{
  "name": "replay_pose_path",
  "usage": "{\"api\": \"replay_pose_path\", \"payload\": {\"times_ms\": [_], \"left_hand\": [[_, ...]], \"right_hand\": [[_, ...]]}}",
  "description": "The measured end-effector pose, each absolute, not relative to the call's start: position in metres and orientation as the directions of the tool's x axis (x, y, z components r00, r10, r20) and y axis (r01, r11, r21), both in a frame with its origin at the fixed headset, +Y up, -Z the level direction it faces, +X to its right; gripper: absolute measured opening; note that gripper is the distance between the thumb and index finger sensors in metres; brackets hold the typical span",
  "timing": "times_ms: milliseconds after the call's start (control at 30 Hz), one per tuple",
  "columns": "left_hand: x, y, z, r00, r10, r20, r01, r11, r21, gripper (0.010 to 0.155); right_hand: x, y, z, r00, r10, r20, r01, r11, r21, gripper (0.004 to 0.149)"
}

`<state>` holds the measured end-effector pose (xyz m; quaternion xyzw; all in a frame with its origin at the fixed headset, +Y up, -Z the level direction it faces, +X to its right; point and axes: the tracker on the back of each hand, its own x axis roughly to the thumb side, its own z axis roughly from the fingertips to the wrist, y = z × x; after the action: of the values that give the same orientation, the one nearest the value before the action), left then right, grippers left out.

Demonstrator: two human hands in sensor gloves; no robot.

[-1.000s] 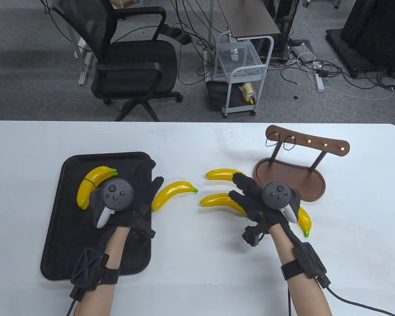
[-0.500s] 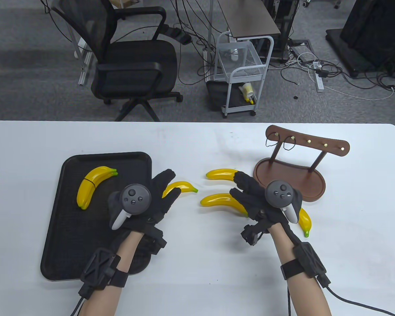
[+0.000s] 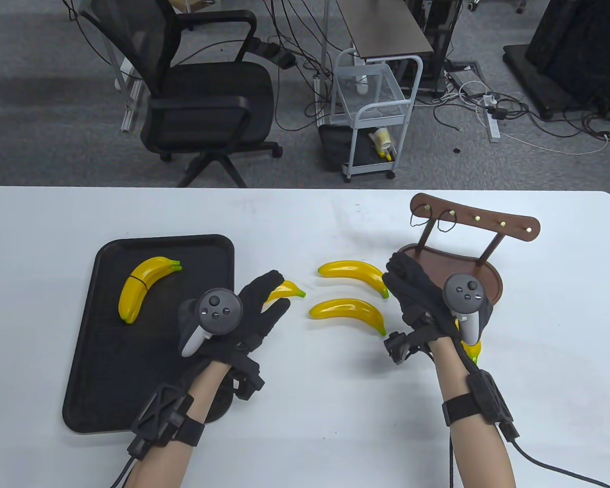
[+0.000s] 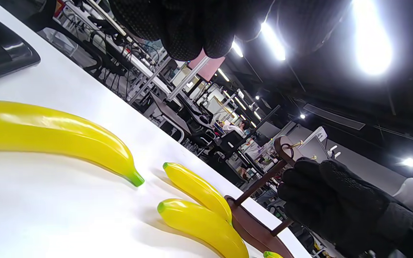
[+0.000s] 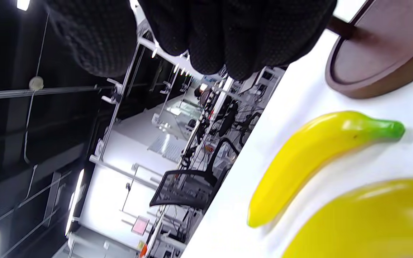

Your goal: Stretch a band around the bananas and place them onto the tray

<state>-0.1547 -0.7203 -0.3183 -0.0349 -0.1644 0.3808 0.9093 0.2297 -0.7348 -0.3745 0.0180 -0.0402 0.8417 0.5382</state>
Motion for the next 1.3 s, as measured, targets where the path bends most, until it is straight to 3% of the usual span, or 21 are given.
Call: {"api": "replay_pose_path", "payload": {"times_ms": [433, 667, 1067, 1300], "left_hand": [[-0.153, -0.720, -0.318, 0.639, 0.719, 0.276, -0.691, 0.693, -0.206, 0.059], [-0.153, -0.721, -0.319, 0.639, 0.718, 0.277, -0.689, 0.694, -0.207, 0.059], [-0.154, -0.723, -0.319, 0.658, 0.703, 0.269, -0.673, 0.710, -0.209, 0.059], [-0.154, -0.723, -0.320, 0.656, 0.705, 0.269, -0.675, 0.707, -0.210, 0.059]], "right_hand": [[0.285, -0.743, -0.397, -0.205, 0.966, -0.159, -0.912, -0.248, -0.327, 0.064], [0.298, -0.746, -0.412, -0.099, 0.971, -0.219, -0.886, -0.186, -0.425, 0.065], [0.297, -0.754, -0.433, 0.049, 0.978, -0.201, -0.889, -0.049, -0.455, 0.057], [0.297, -0.754, -0.437, 0.048, 0.976, -0.214, -0.862, -0.068, -0.502, 0.046]]}}
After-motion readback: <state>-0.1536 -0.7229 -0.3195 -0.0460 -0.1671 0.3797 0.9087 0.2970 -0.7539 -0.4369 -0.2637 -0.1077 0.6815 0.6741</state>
